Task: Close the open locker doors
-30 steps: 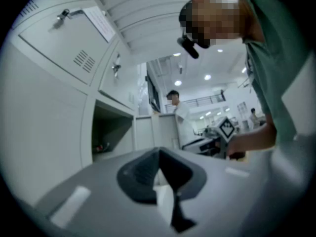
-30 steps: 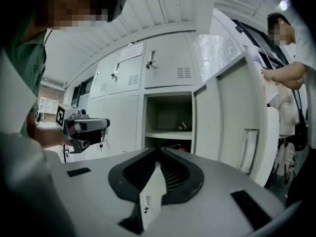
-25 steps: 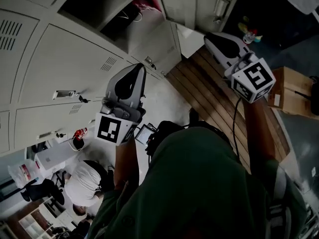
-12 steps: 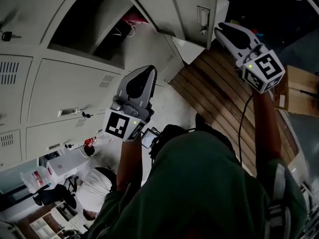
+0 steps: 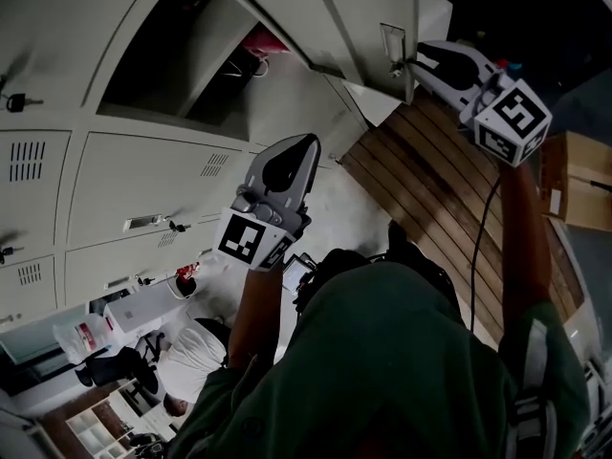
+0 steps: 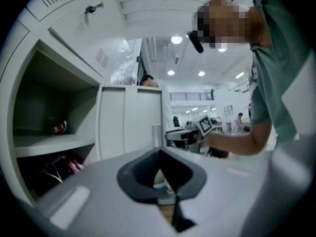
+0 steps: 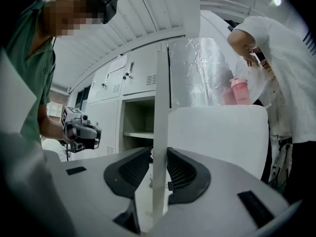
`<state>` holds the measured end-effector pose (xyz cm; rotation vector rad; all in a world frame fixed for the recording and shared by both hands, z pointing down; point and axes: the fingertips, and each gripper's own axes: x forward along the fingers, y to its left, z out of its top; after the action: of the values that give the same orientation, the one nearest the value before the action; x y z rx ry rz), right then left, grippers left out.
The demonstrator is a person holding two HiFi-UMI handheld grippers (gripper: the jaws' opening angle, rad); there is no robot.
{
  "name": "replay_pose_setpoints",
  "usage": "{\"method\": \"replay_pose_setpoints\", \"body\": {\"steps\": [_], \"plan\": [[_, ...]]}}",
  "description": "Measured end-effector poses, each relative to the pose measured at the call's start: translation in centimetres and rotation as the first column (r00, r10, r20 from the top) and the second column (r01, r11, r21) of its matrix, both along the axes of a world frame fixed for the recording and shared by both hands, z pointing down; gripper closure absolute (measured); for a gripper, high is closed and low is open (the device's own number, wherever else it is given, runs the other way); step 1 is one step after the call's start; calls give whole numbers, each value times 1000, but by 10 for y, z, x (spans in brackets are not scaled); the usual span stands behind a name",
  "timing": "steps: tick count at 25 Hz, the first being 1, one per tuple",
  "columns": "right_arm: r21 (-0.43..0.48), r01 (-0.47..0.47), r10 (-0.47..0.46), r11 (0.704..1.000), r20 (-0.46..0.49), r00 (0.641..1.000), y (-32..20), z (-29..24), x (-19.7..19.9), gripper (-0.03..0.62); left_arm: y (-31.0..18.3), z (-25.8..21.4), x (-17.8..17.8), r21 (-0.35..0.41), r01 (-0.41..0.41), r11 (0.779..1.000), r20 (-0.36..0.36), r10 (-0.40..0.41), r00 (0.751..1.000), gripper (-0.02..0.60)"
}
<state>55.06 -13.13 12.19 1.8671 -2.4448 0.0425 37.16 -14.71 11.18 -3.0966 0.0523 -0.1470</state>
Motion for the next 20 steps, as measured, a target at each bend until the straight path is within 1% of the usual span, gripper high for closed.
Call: {"method": "replay_pose_setpoints", "body": {"steps": [4,8,13,17,20], "plan": [[1,35,-35,999,-7,999,2,-5,-12,499,1,-3,-2,-5,2,1000,-7,-2,1000,581],[-7,70,-70,998,-12,997,6,-3,-31,507,1,0,-14,-5,10,1000,-14,-11,1000,581],[-16,114,-114,993,-22,993,7,0,-59,507,-7,3,-38,12,67,998,-9,-67,998,581],[-8,124,-124,992,-36,992,3,-2,-85,505,-22,-1,-56,52,77,996,-36,-75,997,581],[-27,159,-160,987,-44,986,1,-3,-110,503,-23,-5,-82,50,121,991,-47,-119,992,581]]}}
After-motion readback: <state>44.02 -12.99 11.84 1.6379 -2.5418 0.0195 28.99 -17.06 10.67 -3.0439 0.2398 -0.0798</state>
